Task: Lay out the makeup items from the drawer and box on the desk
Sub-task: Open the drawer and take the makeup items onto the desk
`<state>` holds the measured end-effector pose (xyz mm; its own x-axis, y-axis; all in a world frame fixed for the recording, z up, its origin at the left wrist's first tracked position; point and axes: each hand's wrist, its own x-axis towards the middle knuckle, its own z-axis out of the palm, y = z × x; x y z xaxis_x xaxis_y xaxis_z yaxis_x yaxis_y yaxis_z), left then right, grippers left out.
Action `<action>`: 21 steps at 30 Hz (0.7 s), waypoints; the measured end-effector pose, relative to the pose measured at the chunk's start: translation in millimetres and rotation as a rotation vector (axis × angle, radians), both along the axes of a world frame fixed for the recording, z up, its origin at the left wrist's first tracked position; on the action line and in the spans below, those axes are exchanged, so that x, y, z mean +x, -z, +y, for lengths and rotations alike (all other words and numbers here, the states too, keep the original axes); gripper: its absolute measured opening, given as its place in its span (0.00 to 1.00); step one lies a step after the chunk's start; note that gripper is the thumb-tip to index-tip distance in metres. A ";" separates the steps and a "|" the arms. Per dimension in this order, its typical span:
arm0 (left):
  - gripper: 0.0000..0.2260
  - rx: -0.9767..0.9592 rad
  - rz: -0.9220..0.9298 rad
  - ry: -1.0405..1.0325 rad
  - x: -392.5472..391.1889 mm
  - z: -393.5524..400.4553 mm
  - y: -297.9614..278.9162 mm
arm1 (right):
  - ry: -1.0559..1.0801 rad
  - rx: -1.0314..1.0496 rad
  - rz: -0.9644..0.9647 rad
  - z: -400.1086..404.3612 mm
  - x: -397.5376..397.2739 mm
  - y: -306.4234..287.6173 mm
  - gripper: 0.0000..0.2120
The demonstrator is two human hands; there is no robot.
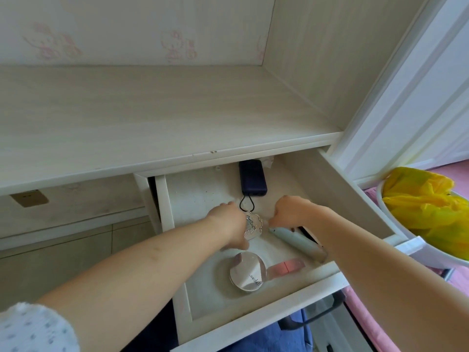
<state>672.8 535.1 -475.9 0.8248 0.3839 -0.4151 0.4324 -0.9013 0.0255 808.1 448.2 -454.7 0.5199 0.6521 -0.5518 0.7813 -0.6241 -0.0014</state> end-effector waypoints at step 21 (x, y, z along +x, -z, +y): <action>0.18 -0.081 -0.656 -0.247 -116.4 128.0 -216.5 | 0.277 0.777 0.246 52.6 -63.1 -165.4 0.10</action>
